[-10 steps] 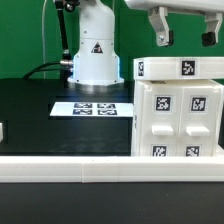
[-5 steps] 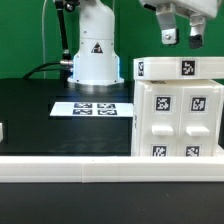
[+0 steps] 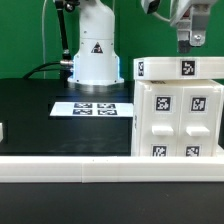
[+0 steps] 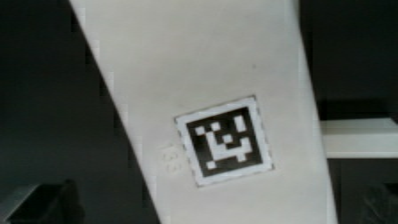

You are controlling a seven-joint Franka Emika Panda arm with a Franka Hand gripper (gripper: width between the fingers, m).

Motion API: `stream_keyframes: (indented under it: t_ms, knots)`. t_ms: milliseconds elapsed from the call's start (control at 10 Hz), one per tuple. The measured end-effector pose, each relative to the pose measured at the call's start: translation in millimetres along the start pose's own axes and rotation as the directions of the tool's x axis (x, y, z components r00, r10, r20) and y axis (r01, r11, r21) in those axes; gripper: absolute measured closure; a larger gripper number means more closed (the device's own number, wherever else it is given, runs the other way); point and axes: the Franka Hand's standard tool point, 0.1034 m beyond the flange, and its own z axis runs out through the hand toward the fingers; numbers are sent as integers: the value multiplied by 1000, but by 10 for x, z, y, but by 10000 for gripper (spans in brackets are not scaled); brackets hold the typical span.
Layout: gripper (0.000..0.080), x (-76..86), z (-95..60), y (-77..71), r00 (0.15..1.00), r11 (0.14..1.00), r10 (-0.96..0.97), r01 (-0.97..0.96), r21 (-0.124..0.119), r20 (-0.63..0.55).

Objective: Assemble cabinet

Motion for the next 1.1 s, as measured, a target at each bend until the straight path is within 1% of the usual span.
stream_keyframes:
  t_ms: [200,400,600,700,800,900,1100]
  knots:
    - [2,-43,90,-45,991,991,-132,132,6,9]
    - [2,-84,161,-72,990,990,-138,138,16,14]
    - [2,-114,195,-84,992,992,-124,124,22,16]
    - [124,-115,192,-80,993,993,-113,113,21,16]
    - [124,-117,187,-72,994,994,-109,108,20,16]
    - [248,-120,187,-70,995,995,-98,98,19,17]
    - [245,-125,187,-69,998,998,-61,60,18,18]
